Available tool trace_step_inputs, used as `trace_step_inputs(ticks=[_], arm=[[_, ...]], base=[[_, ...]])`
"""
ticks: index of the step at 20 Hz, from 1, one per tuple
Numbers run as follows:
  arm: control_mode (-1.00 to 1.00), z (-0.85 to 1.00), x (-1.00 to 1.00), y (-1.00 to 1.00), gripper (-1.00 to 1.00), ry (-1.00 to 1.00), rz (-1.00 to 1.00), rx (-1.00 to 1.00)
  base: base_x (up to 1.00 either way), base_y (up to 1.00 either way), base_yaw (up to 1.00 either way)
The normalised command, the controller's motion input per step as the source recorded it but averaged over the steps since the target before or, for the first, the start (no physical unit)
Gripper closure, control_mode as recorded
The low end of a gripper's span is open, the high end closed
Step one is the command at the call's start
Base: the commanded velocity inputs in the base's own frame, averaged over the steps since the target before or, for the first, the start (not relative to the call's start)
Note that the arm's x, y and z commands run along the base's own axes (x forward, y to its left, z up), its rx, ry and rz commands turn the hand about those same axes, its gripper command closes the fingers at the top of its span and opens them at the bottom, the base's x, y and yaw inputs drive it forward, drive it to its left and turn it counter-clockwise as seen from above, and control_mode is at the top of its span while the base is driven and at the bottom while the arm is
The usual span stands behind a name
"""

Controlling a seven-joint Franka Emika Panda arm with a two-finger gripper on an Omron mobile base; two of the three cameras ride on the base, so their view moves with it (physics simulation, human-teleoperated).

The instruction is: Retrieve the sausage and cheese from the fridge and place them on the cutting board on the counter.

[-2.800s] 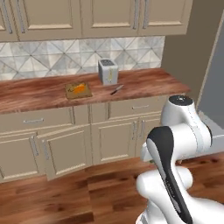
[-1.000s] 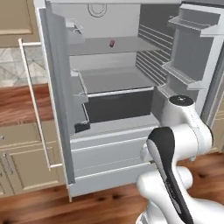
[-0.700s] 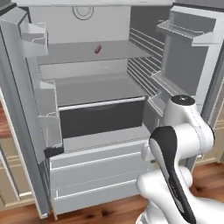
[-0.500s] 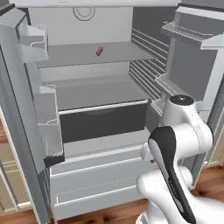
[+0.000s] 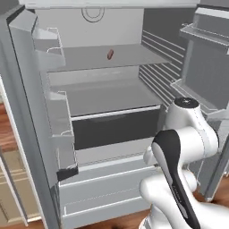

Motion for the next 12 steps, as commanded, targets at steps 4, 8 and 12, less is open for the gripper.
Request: trace_step_inputs(ticks=[4, 8, 12], arm=[[1.0, 0.0, 0.0, 0.0, -1.0, 0.0, 0.0, 0.0], [1.0, 0.0, 0.0, 0.0, -1.0, 0.0, 0.0, 0.0], [1.0, 0.0, 0.0, 0.0, -1.0, 0.0, 0.0, 0.0]], base=[[0.59, 0.64, 0.0], [0.54, 0.25, 0.0], [0.79, 0.09, 0.0]])
